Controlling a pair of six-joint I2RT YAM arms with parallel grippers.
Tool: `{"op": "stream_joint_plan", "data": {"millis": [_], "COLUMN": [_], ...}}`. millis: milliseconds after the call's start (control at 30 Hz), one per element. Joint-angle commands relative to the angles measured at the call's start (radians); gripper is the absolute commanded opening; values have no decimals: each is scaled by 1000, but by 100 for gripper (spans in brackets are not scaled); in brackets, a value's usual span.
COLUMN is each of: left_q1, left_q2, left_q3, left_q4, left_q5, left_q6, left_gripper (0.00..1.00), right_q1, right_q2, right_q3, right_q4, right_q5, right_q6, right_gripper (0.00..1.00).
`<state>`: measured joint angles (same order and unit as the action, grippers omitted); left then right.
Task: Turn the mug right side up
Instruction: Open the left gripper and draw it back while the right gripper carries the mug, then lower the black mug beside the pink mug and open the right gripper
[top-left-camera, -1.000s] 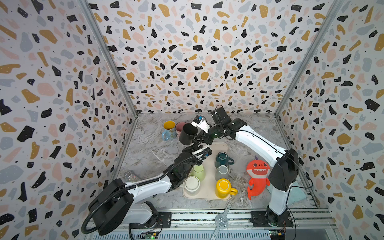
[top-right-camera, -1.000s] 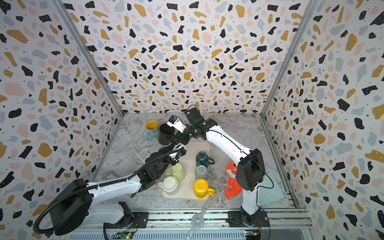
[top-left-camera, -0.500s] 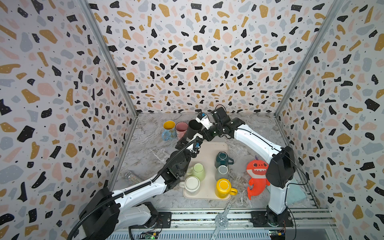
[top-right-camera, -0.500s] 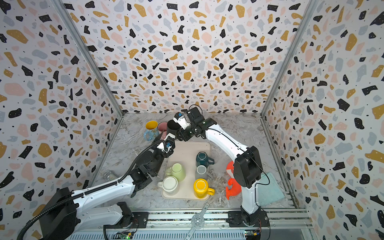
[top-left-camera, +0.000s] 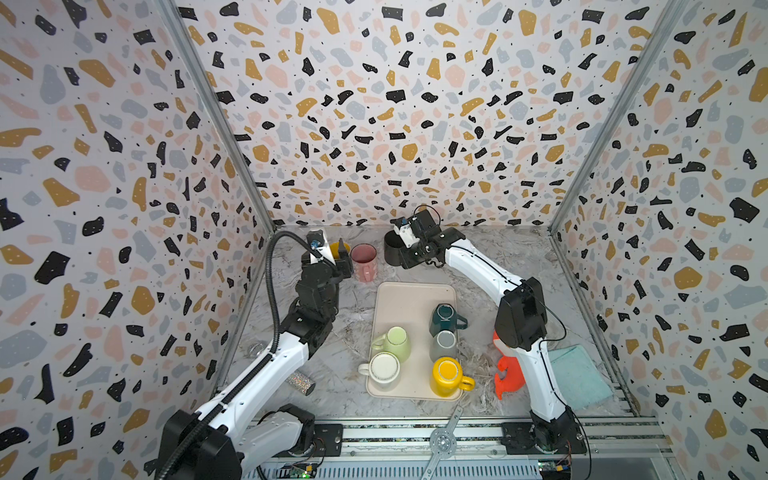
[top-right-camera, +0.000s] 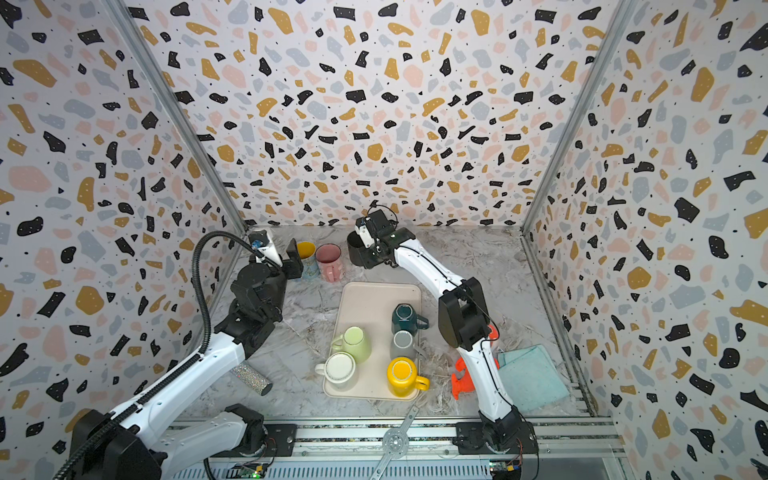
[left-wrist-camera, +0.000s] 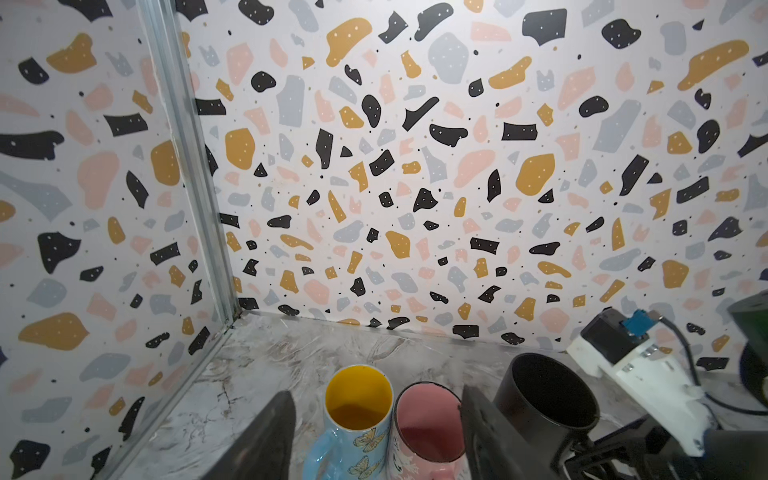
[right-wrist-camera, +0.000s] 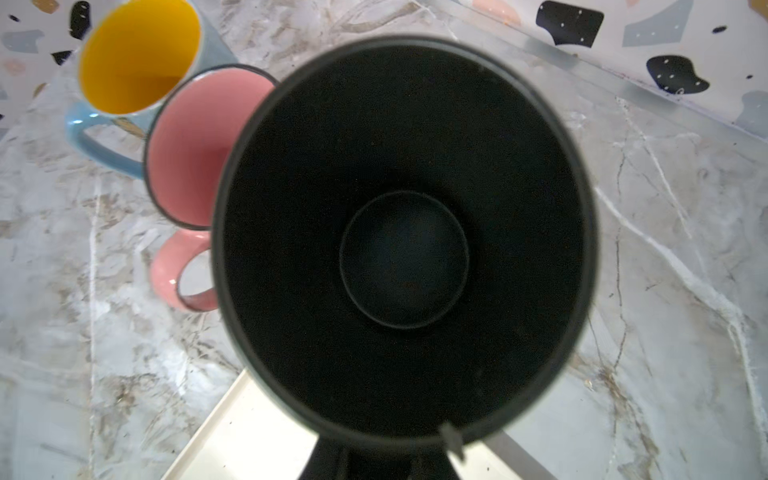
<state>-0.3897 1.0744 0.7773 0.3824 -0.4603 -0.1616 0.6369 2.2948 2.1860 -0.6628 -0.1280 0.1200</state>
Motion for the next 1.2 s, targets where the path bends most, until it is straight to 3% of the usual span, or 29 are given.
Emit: {"op": "stream_joint_plan", "data": {"millis": [0, 567, 1167], "left_q1": [25, 150, 182], "left_q2": [-25, 11, 18], "left_q3": [2, -9, -23], "left_q4": [-22, -7, 2], "left_q5": [68, 280, 330], "left_q6": [-123, -303, -333], "left_gripper": [65, 65, 65], "right_q1": [3, 7, 23], "right_q2": [-22, 67, 130], "right_q3": [79, 90, 126], "right_q4": [26, 75, 84], "right_q5": [5, -40, -59], "right_q6": [23, 34, 30], "right_gripper": [0, 0, 2]}}
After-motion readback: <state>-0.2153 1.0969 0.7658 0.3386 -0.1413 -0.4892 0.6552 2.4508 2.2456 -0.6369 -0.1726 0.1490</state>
